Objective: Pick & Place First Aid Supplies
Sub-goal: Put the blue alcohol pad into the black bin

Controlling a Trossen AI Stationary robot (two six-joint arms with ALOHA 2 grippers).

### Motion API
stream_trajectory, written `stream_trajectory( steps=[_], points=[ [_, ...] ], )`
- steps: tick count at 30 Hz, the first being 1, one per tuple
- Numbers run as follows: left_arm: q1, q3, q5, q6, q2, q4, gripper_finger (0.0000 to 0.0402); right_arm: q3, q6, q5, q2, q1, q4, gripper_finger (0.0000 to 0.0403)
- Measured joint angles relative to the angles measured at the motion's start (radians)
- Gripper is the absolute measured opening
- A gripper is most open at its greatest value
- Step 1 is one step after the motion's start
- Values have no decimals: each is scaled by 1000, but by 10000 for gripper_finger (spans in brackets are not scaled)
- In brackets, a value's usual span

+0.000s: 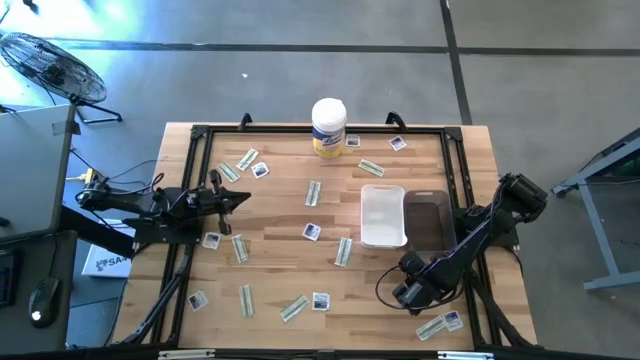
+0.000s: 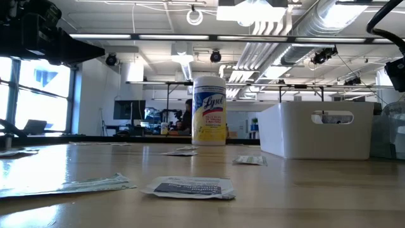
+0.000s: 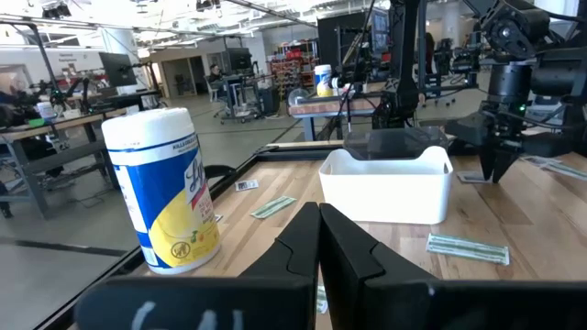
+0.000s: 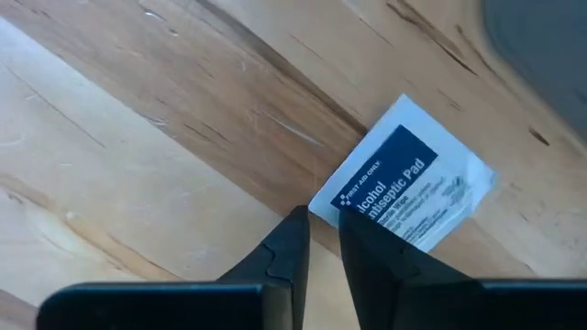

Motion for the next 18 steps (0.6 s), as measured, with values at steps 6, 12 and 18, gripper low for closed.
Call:
stream_trajectory(
  steps=[6,12,18],
  points=[
    [0,0,0,0,0,0,1,0,0,0,0,-1,8,6],
    [0,0,0,0,0,0,1,0,-3,0,1,-1,7,16],
    [0,0,0,0,0,0,1,0,-36,-1,1,-1,4,21]
  ],
)
